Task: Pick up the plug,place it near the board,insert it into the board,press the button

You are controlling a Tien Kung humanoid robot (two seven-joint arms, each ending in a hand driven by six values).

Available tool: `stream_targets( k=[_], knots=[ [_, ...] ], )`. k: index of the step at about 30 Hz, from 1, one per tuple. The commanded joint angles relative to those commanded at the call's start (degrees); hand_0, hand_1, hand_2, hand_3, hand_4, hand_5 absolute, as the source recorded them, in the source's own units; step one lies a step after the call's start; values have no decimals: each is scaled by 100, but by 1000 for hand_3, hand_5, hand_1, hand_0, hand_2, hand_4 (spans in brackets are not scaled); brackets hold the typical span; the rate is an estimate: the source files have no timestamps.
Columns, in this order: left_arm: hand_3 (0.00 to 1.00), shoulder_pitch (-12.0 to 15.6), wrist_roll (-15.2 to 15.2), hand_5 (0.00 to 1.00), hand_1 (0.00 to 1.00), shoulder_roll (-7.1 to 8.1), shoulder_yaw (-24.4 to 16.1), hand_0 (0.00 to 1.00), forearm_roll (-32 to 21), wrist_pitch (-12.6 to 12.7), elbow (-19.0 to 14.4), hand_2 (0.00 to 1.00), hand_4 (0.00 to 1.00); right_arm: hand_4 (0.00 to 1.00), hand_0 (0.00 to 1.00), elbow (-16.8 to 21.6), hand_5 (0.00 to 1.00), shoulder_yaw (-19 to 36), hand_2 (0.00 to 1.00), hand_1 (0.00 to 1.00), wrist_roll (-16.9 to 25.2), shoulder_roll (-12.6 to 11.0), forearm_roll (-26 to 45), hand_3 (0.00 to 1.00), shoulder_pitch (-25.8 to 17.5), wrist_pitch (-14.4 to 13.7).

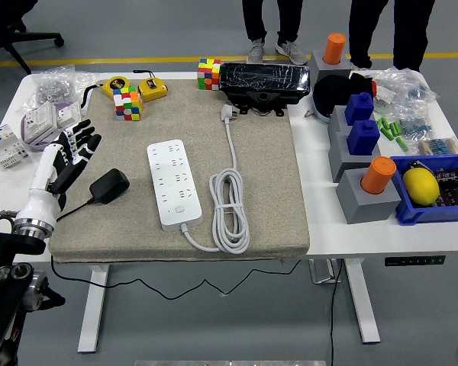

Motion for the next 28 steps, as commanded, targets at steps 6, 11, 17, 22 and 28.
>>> stream_targets(
  k=[6,11,17,22,28],
  knots=[
    [848,-20,24,517,875,-9,-30,809,41,-27,-8,848,929,998,800,0,998,-21,714,699,-13,-4,25,762,22,-1],
    [855,-26,41,479,877,-17,-33,807,69,-35,-10,851,909,998,800,0,998,-18,714,699,-20,-13,27,762,53,-5],
    [855,-71,81,479,877,-19,-27,805,193,-49,-34,851,919,998,800,0,998,-43,714,699,-9,-14,54,762,103,-8],
    [859,-99,108,485,879,-18,-21,803,274,-76,-50,856,934,998,800,0,998,-5,714,699,-12,-31,31,763,122,-12],
    [868,-75,133,491,888,-30,-41,803,360,-125,-59,862,954,998,799,0,998,16,714,699,-4,-34,23,763,134,-14]
  ],
)
